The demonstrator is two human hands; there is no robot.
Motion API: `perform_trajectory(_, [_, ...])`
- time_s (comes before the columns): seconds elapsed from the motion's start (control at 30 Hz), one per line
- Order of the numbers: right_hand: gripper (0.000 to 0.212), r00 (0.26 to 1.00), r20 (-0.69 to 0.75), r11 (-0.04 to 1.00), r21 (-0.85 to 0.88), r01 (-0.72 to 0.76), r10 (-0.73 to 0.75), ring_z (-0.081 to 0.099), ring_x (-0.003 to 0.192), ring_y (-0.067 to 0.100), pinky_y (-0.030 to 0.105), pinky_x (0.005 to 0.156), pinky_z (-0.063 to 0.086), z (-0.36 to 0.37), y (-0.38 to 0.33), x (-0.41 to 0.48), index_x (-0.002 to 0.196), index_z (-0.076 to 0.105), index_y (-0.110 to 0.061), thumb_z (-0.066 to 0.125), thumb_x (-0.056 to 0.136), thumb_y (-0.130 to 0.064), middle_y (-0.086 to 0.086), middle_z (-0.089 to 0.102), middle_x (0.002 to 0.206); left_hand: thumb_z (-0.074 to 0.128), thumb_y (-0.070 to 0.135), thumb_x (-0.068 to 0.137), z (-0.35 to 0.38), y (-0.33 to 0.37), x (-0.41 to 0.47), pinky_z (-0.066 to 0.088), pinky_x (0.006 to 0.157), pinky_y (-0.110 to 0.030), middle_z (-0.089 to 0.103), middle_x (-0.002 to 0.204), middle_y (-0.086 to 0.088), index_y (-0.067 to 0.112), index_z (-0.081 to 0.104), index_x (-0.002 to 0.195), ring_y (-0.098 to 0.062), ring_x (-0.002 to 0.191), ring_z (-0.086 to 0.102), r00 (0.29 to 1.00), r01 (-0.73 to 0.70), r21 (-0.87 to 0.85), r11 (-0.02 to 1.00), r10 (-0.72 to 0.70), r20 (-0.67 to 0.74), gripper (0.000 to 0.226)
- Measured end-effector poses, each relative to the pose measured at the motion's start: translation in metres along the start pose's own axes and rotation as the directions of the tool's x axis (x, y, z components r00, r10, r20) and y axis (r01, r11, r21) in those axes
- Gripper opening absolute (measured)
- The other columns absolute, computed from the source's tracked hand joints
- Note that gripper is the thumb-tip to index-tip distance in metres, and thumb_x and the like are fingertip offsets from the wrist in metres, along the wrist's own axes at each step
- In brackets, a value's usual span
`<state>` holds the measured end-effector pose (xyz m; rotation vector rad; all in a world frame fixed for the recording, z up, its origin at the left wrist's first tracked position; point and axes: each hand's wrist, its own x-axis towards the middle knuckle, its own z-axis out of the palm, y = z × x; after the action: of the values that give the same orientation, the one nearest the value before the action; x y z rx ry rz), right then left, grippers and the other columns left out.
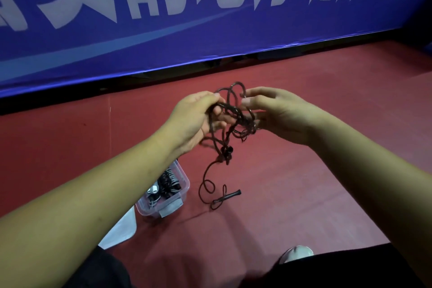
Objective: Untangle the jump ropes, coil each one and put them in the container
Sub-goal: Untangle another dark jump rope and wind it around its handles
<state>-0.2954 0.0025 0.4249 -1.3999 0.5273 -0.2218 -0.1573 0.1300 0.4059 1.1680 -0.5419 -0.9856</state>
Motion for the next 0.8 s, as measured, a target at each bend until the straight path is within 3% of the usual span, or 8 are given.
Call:
perform_trajectory(0.17, [0.080,0.993,-0.109,0.976,-0.216,0.013,-0.038,0.061,0.122,0.020,0.046,0.104,0.047,0.010,0.022,0.003,0.129,0.056,-0.031,0.082,0.062,-0.066,0.001,0.063,0.130,0.035,0.003,0.102,0.000,0.008,0.003,0.054,0.052,-0.024,0.039,0.052,-0.002,0.002,0.049,0.082,-0.019,0.051,0.064,0.995,0.016,-0.448,0.894,-0.057,-0.079,0.025])
perform_trajectory(0.27, [0.081,0.995,0.082,0.997,0.037,-0.064,0.061,0.065,0.112,0.024,0.040,0.098,0.050,0.016,0.029,0.004,0.124,0.059,-0.028,0.083,0.058,-0.068,0.007,0.066,0.124,0.034,0.002,0.101,-0.004,0.011,0.005,0.058,0.059,-0.025,0.042,0.056,-0.005,0.001,0.050,0.080,-0.021,0.057,0.066,0.995,0.002,-0.602,0.799,-0.060,-0.076,0.027])
perform_trajectory(0.37, [0.056,0.996,0.091,1.000,-0.016,0.009,-0.008,0.065,0.091,0.026,0.037,0.082,0.048,0.015,0.034,0.003,0.120,0.059,-0.017,0.084,0.075,-0.037,0.009,0.070,0.093,0.033,0.003,0.100,-0.006,0.014,0.004,0.056,0.055,-0.024,0.040,0.058,-0.004,0.002,0.049,0.079,-0.020,0.055,0.065,0.992,0.021,-0.632,0.775,-0.097,-0.085,0.027])
perform_trajectory(0.47, [0.008,0.999,-0.004,0.984,-0.171,0.046,-0.047,0.069,0.080,0.030,0.030,0.069,0.052,0.011,0.024,0.000,0.098,0.063,-0.005,0.065,0.094,-0.012,0.012,0.062,0.078,0.033,0.004,0.098,-0.013,0.010,0.009,0.040,0.043,-0.019,0.038,0.055,0.000,0.007,0.046,0.074,-0.014,0.047,0.052,0.976,0.068,-0.451,0.890,-0.153,-0.155,0.028])
perform_trajectory(0.6, [0.016,0.994,-0.094,0.995,-0.079,0.054,-0.061,0.050,0.053,0.014,0.024,0.049,0.037,0.004,0.015,-0.001,0.083,0.058,-0.006,0.057,0.099,-0.009,0.006,0.053,0.066,0.045,0.007,0.096,-0.024,0.002,0.021,0.044,0.050,-0.025,0.053,0.069,-0.004,0.012,0.050,0.084,-0.019,0.054,0.058,0.952,0.098,0.214,0.972,-0.029,-0.304,0.013])
perform_trajectory(0.67, [0.014,0.997,-0.067,0.999,-0.006,0.043,-0.044,0.041,0.050,0.010,0.020,0.045,0.031,0.001,0.014,-0.002,0.089,0.056,-0.005,0.054,0.101,-0.011,0.005,0.051,0.067,0.060,0.007,0.085,-0.031,0.000,0.022,0.049,0.077,-0.030,0.059,0.100,-0.007,0.014,0.050,0.114,-0.022,0.089,0.062,0.948,0.091,0.491,0.867,0.076,-0.310,0.031])
perform_trajectory(0.73, [0.012,0.999,-0.044,0.999,0.050,0.010,-0.008,0.040,0.050,0.009,0.018,0.043,0.030,0.002,0.013,-0.002,0.091,0.054,-0.005,0.053,0.101,-0.012,0.005,0.050,0.067,0.063,0.001,0.082,-0.033,-0.001,0.016,0.041,0.097,-0.026,0.050,0.127,-0.002,0.019,0.043,0.134,-0.013,0.117,0.050,0.925,-0.137,0.705,0.695,0.345,-0.160,0.059])
perform_trajectory(0.8, [0.012,0.998,-0.059,0.987,0.160,0.000,0.009,0.041,0.051,0.010,0.018,0.044,0.034,0.004,0.012,-0.001,0.091,0.053,-0.006,0.053,0.101,-0.011,0.006,0.050,0.067,0.062,0.012,0.086,-0.027,0.000,0.004,0.039,0.100,-0.021,0.049,0.124,0.000,0.016,0.050,0.128,-0.007,0.114,0.049,0.795,-0.403,0.805,0.435,0.602,0.073,0.044])
